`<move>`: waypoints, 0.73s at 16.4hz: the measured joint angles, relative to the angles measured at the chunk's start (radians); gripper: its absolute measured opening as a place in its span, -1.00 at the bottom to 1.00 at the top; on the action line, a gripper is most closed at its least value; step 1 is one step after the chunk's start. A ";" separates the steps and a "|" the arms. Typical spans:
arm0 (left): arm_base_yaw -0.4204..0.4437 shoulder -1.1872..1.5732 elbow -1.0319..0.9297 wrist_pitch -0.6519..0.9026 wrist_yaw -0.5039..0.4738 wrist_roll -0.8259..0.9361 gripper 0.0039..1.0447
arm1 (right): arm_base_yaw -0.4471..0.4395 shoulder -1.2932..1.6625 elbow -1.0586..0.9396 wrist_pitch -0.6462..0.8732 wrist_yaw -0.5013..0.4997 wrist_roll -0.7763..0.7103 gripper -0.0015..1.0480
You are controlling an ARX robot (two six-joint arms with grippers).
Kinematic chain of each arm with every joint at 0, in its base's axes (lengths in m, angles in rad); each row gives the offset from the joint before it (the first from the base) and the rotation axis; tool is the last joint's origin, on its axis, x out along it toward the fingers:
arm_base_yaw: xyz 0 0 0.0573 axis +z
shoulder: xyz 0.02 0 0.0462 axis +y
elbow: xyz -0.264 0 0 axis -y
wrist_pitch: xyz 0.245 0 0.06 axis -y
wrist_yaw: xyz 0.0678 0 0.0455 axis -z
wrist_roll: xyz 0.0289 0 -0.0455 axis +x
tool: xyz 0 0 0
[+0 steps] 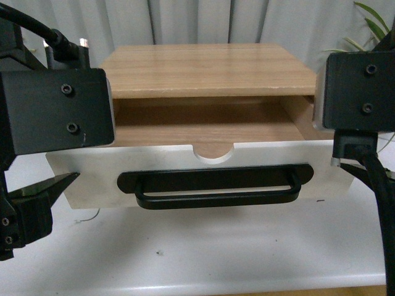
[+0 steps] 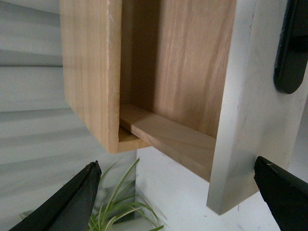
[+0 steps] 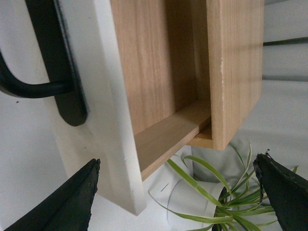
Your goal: Close drawer sideways
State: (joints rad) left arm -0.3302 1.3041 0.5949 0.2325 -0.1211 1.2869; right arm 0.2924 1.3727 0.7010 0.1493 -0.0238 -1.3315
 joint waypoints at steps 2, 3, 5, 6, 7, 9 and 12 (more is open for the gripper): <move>-0.006 0.042 0.000 0.050 -0.014 0.000 0.88 | -0.006 0.036 0.038 0.005 0.009 0.000 0.88; -0.007 0.057 0.002 0.072 -0.023 0.000 0.88 | -0.006 0.052 0.053 0.002 0.010 0.000 0.88; -0.012 0.092 0.018 0.132 -0.050 -0.004 0.88 | -0.014 0.089 0.086 0.014 0.016 0.000 0.88; -0.013 0.105 0.028 0.155 -0.060 -0.006 0.88 | -0.019 0.103 0.101 0.016 0.017 -0.001 0.88; -0.013 0.124 0.037 0.185 -0.070 -0.014 0.88 | -0.026 0.120 0.116 0.018 0.018 -0.003 0.88; -0.015 0.156 0.046 0.211 -0.080 -0.025 0.88 | -0.035 0.147 0.140 0.027 0.022 -0.005 0.88; -0.031 0.212 0.054 0.272 -0.110 -0.039 0.88 | -0.059 0.212 0.189 0.034 0.020 -0.027 0.88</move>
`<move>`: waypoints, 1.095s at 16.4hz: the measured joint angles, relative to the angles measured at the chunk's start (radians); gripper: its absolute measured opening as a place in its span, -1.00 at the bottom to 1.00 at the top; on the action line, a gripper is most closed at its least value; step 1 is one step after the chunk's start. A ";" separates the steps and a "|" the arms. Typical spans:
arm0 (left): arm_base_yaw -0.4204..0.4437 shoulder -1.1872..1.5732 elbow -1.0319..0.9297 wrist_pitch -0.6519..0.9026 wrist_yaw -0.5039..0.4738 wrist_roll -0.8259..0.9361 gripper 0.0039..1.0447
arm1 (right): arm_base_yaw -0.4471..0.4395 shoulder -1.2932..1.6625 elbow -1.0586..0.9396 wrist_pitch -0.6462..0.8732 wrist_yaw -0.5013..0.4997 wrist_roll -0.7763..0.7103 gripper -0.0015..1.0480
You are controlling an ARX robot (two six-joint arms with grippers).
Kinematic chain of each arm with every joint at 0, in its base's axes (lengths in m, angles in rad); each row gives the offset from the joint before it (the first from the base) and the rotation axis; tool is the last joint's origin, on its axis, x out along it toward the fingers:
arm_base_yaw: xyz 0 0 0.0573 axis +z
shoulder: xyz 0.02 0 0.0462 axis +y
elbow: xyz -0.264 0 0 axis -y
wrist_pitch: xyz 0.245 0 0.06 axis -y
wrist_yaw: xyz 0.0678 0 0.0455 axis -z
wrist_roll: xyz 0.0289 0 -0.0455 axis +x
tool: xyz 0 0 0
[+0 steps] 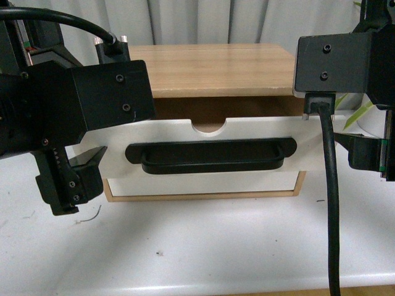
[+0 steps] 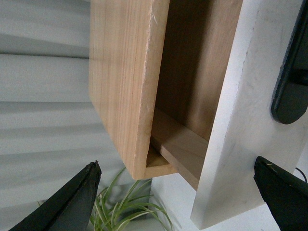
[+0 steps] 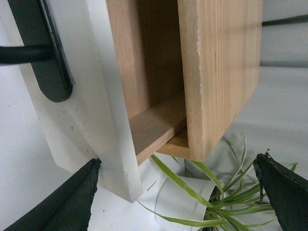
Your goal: Close drawer sideways
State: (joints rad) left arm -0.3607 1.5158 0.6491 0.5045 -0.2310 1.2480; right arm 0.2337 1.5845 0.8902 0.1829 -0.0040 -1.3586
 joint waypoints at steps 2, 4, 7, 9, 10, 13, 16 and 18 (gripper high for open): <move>-0.011 0.040 0.012 0.050 -0.031 -0.016 0.88 | -0.012 0.034 0.028 0.004 -0.004 -0.002 0.88; -0.013 0.095 0.042 0.103 -0.060 -0.020 0.88 | -0.020 0.068 0.065 0.021 -0.006 -0.003 0.88; -0.018 0.172 0.095 0.175 -0.098 -0.026 0.88 | -0.027 0.113 0.119 0.057 -0.002 -0.006 0.88; -0.027 0.210 0.133 0.213 -0.117 -0.035 0.88 | -0.032 0.145 0.152 0.057 0.002 -0.007 0.88; -0.032 0.225 0.149 0.216 -0.122 -0.040 0.88 | -0.032 0.162 0.166 0.066 0.010 -0.007 0.88; -0.035 0.274 0.172 0.235 -0.144 -0.052 0.88 | -0.031 0.209 0.188 0.073 0.013 0.005 0.88; -0.037 0.227 0.150 0.160 -0.130 -0.122 0.88 | -0.030 0.178 0.174 0.067 0.011 0.047 0.88; -0.038 0.192 0.133 0.126 -0.121 -0.151 0.88 | -0.029 0.144 0.157 0.072 -0.001 0.080 0.88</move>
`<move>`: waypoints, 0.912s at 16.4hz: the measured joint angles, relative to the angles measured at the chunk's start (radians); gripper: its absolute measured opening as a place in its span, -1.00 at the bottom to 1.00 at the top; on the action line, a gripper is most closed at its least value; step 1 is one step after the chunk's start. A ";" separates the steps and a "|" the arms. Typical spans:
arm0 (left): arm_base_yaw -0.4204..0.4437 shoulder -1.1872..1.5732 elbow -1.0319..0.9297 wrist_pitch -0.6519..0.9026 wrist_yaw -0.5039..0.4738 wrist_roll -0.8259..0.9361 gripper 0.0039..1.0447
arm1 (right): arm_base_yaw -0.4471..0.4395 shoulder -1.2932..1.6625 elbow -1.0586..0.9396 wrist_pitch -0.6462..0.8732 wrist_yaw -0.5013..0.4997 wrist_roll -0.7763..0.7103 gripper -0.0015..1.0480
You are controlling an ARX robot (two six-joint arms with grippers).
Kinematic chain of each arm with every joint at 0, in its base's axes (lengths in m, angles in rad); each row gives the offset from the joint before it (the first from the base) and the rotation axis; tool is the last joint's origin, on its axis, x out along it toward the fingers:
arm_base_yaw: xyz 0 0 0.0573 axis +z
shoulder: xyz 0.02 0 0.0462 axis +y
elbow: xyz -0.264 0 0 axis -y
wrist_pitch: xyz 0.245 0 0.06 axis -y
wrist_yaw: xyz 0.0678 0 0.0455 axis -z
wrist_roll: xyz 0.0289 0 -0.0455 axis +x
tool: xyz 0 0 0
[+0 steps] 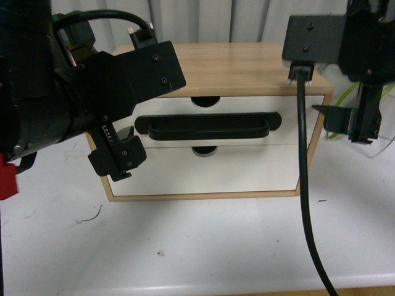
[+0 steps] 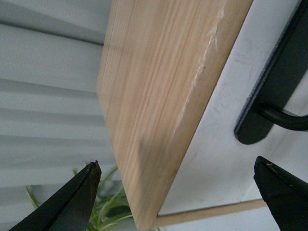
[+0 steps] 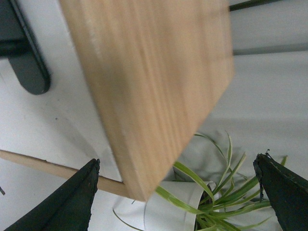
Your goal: Close drawer sideways
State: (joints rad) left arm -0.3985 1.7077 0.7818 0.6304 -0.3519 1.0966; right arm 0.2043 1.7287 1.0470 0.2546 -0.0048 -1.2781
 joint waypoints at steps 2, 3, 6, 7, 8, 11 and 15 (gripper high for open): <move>0.002 -0.057 -0.019 -0.044 0.010 -0.051 0.88 | 0.001 -0.039 -0.019 0.000 -0.011 0.038 0.88; 0.007 -0.098 -0.029 -0.068 0.013 -0.094 0.88 | 0.005 -0.076 -0.037 -0.001 -0.020 0.070 0.88; 0.022 -0.205 -0.041 -0.142 0.035 -0.197 0.88 | 0.005 -0.169 -0.079 -0.010 -0.045 0.168 0.88; 0.029 -0.239 -0.043 -0.166 0.042 -0.231 0.88 | 0.005 -0.196 -0.091 -0.014 -0.051 0.201 0.88; 0.045 -0.304 -0.044 -0.220 0.059 -0.305 0.88 | 0.005 -0.251 -0.114 -0.029 -0.068 0.277 0.88; 0.133 -0.530 -0.082 -0.380 0.138 -0.605 0.88 | -0.013 -0.428 -0.210 -0.070 -0.122 0.593 0.88; 0.395 -1.290 -0.344 -0.658 0.298 -1.006 0.63 | -0.219 -1.266 -0.609 -0.234 -0.168 1.312 0.71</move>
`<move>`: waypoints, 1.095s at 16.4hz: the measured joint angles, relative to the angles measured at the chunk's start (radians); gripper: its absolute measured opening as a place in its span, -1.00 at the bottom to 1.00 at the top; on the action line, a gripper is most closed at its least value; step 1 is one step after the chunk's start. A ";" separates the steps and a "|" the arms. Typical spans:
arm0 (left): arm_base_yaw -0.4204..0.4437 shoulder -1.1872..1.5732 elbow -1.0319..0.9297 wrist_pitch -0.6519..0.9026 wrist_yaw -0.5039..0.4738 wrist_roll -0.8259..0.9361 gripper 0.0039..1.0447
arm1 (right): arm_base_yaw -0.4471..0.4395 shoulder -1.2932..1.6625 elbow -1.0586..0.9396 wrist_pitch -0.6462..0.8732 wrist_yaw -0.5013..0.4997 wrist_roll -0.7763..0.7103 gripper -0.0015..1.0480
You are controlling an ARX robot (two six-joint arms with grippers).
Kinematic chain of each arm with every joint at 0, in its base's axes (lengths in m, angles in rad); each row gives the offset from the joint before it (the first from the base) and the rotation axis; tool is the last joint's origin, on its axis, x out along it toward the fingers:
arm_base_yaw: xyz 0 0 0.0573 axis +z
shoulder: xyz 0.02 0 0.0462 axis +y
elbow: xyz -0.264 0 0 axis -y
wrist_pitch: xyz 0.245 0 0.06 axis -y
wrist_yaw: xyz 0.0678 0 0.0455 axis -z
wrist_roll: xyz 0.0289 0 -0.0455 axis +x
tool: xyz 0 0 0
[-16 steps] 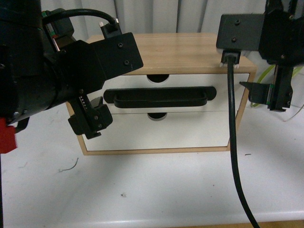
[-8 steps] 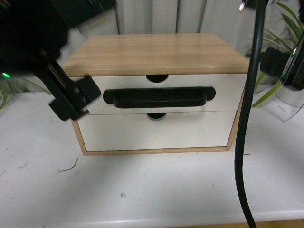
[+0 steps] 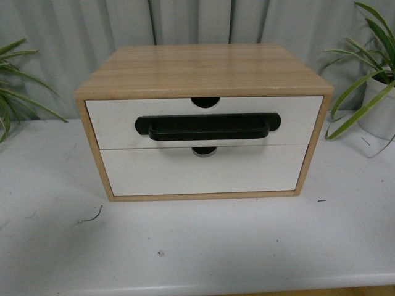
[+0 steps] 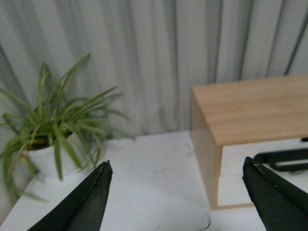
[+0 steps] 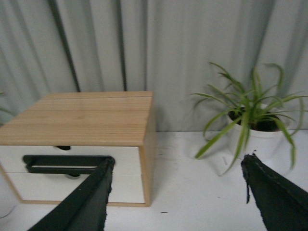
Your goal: Close drawer sideways
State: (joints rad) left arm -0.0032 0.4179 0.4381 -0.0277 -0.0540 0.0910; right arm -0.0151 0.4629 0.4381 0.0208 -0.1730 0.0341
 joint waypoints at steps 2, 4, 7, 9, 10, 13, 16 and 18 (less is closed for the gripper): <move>0.000 -0.085 -0.175 0.080 0.051 -0.071 -0.13 | 0.015 -0.262 -0.170 -0.106 0.173 -0.027 -0.06; 0.000 -0.113 -0.216 0.094 0.053 -0.081 -0.44 | 0.015 -0.290 -0.199 -0.074 0.173 -0.028 -0.41; 0.000 -0.170 -0.271 0.114 0.054 -0.088 -0.96 | 0.015 -0.327 -0.270 -0.063 0.173 -0.034 -0.97; 0.000 -0.196 -0.312 0.112 0.054 -0.087 -0.97 | 0.015 -0.350 -0.301 -0.049 0.173 -0.032 -0.96; 0.000 -0.228 -0.317 0.075 0.053 -0.087 -0.97 | 0.015 -0.359 -0.311 -0.045 0.173 -0.032 -0.96; 0.000 -0.345 -0.344 0.017 0.054 -0.087 -0.97 | 0.015 -0.385 -0.348 -0.038 0.173 -0.032 -0.96; 0.000 -0.362 -0.378 0.016 0.054 -0.087 -0.97 | 0.015 -0.407 -0.375 -0.031 0.173 -0.032 -0.96; 0.000 -0.373 -0.385 0.020 0.054 -0.087 -0.97 | 0.015 -0.415 -0.387 -0.028 0.173 -0.032 -0.96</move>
State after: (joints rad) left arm -0.0029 0.0448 0.0532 -0.0074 -0.0002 0.0040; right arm -0.0002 0.0479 0.0513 -0.0074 0.0002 0.0025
